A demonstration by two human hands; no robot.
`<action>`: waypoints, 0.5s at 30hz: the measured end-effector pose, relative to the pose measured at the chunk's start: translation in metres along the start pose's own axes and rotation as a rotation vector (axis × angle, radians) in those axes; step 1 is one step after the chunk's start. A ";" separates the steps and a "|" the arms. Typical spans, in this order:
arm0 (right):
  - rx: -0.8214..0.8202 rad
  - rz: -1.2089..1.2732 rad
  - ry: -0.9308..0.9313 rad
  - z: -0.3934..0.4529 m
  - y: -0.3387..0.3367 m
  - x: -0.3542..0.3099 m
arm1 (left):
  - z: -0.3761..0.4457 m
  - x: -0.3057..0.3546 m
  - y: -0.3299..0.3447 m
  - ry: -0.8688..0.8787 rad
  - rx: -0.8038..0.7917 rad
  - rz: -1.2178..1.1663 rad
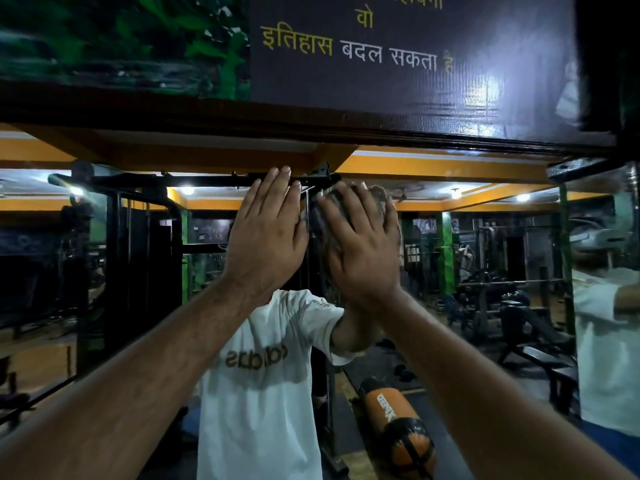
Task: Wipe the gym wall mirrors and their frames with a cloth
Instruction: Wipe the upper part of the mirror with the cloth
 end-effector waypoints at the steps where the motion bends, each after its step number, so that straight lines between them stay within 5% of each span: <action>1: -0.025 -0.016 -0.076 -0.002 -0.002 0.007 | -0.001 0.000 -0.001 -0.006 -0.003 0.001; 3: 0.021 -0.043 -0.026 0.007 -0.004 0.026 | -0.003 -0.003 -0.005 -0.024 0.015 0.022; 7: 0.149 0.020 0.394 0.040 -0.001 0.017 | -0.002 -0.010 -0.013 -0.078 0.022 0.055; 12: -0.036 0.030 -0.085 0.033 0.004 -0.003 | 0.000 -0.014 -0.013 -0.061 -0.083 0.061; 15: 0.101 0.005 0.169 0.047 -0.002 0.018 | 0.002 -0.018 -0.019 -0.055 -0.098 0.038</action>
Point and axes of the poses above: each hand's wrist, its own z-axis towards the middle knuckle, its own y-axis out of the palm, x = y × z, the point moved 3 cm from there along z, towards the middle knuckle, and after that the axes turned 7 degrees about z, right-handed, at the moved point
